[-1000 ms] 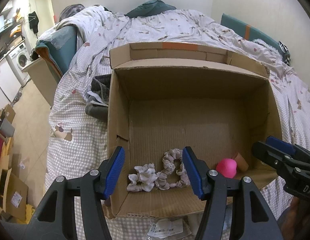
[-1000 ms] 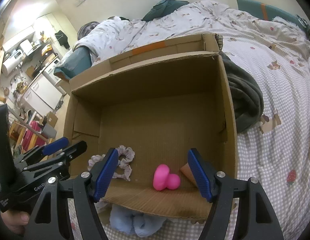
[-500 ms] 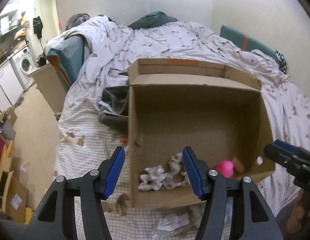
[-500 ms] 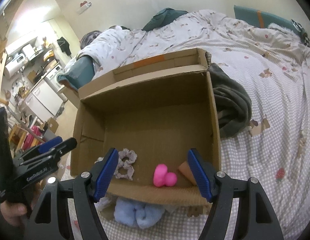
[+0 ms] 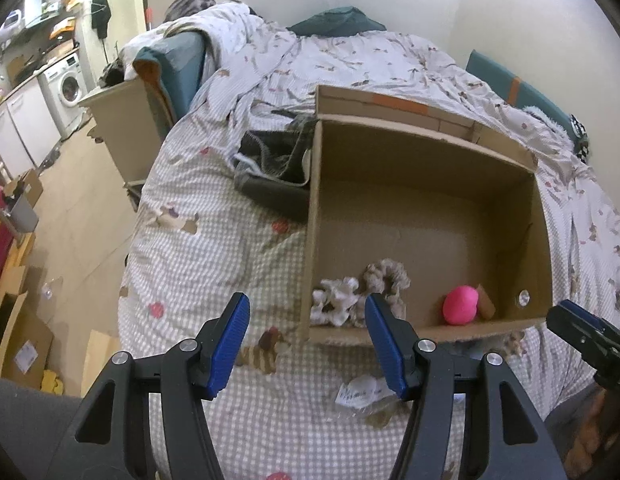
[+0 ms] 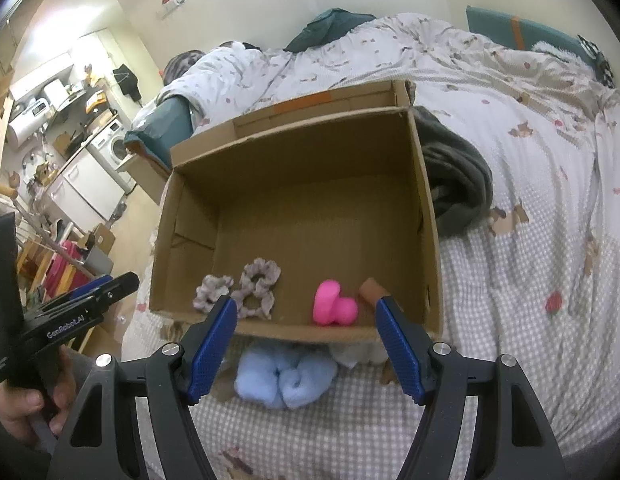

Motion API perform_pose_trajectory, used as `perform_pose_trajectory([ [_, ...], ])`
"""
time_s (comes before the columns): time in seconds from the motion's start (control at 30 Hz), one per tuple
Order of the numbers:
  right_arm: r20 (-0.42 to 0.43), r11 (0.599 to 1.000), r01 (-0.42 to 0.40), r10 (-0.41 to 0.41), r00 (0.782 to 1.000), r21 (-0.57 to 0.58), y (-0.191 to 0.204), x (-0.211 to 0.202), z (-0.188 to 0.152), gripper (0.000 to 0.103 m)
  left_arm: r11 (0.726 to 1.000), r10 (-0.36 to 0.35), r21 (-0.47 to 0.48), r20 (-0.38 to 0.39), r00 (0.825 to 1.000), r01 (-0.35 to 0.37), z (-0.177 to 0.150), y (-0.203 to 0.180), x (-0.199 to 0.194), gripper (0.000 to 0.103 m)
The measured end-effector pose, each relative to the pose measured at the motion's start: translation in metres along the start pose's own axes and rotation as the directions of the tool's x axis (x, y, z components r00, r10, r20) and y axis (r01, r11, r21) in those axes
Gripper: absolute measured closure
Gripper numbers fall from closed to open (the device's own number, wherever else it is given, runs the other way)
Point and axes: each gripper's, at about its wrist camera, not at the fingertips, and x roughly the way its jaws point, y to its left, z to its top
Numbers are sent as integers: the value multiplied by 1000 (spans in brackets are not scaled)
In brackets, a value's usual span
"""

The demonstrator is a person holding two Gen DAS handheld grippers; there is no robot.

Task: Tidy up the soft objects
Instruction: 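Withdraw both open tools from the box toward the remaining plush items, then grasp the clear plastic tag with the left tool while the right tool lowers to the blue plush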

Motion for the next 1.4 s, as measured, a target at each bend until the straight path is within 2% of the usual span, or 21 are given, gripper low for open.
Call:
perform_pose_trajectory([
  [0.13, -25, 999, -22, 23, 999, 40, -5, -4, -12, 27, 1000, 11, 3, -35, 999, -11, -12, 8, 3, 46],
  [0.27, -88, 997, -37, 43, 995, 67, -8, 0, -26, 27, 1000, 25, 1, -90, 996, -25, -25, 16, 11, 46],
  [0.37, -127, 995, -41, 51, 991, 86, -9, 3, -37, 27, 1000, 1, 1, -153, 988, 0, -34, 17, 23, 46],
  [0.5, -176, 996, -29, 44, 983, 82, -4, 9, -51, 27, 995, -57, 60, -247, 967, 74, -49, -4, 39, 47],
  [0.63, -202, 998, -18, 31, 979, 66, 1, 17, -55, 27, 978, -88, 158, -272, 958, 135, -57, -35, 43, 46],
  [0.77, -213, 998, -15, 28, 977, 60, 2, 23, -55, 27, 962, -87, 222, -306, 948, 160, -62, -56, 54, 46],
  [1.0, -224, 996, -24, 41, 974, 81, -2, 29, -54, 27, 969, -77, 192, -356, 931, 153, -54, -58, 82, 47],
  [1.07, -228, 996, -26, 44, 973, 82, -2, 31, -53, 27, 974, -73, 175, -373, 925, 147, -53, -57, 90, 50],
  [1.1, -229, 996, -26, 44, 972, 82, -3, 32, -54, 27, 975, -71, 166, -384, 921, 144, -53, -56, 94, 58],
  [1.17, -233, 996, -25, 43, 972, 82, -2, 34, -54, 27, 980, -76, 141, -403, 912, 143, -53, -52, 99, 67],
  [1.2, -235, 996, -24, 43, 971, 82, -3, 35, -54, 27, 982, -88, 117, -406, 910, 147, -53, -50, 100, 79],
  [1.23, -237, 996, -23, 41, 971, 81, -3, 36, -54, 27, 982, -91, 114, -408, 908, 150, -54, -49, 100, 86],
  [1.4, -243, 997, -20, 39, 969, 76, -2, 40, -54, 27, 982, -96, 115, -372, 923, 149, -50, -42, 87, 90],
])
